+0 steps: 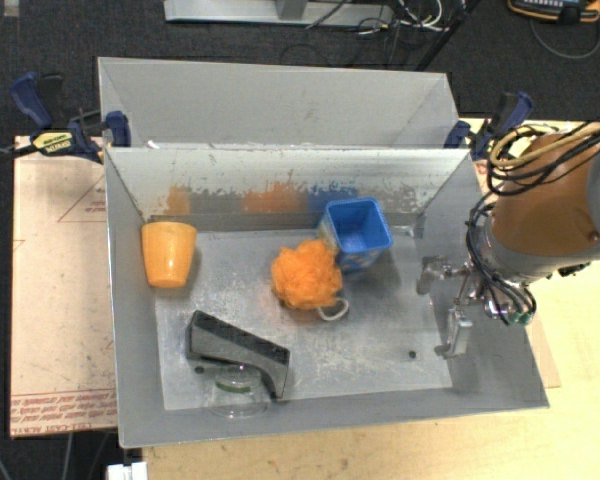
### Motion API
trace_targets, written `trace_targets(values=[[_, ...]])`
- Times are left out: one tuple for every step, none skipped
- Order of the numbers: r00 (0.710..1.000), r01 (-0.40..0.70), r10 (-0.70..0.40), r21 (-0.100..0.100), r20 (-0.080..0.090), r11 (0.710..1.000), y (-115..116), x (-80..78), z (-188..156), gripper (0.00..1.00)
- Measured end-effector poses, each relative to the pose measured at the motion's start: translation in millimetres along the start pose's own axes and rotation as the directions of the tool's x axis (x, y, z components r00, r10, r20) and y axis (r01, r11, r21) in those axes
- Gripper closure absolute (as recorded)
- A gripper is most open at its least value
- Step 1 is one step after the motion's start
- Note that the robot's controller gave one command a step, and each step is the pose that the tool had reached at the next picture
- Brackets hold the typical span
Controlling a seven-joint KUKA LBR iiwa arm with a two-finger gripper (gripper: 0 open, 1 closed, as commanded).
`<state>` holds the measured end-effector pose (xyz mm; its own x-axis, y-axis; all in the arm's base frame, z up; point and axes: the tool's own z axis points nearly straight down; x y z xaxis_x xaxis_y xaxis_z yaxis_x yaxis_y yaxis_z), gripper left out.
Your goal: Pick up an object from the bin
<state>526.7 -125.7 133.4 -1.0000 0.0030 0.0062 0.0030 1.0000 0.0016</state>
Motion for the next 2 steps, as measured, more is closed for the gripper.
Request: trace_targets(values=[[1.000, 0.002, -0.002, 0.001, 0.007, 1.000, 0, -1.8, -4, 0.00], [1.000, -0.019, 0.019, 0.005, 0.012, 1.000, 32, -24.6, 18, 0.00]])
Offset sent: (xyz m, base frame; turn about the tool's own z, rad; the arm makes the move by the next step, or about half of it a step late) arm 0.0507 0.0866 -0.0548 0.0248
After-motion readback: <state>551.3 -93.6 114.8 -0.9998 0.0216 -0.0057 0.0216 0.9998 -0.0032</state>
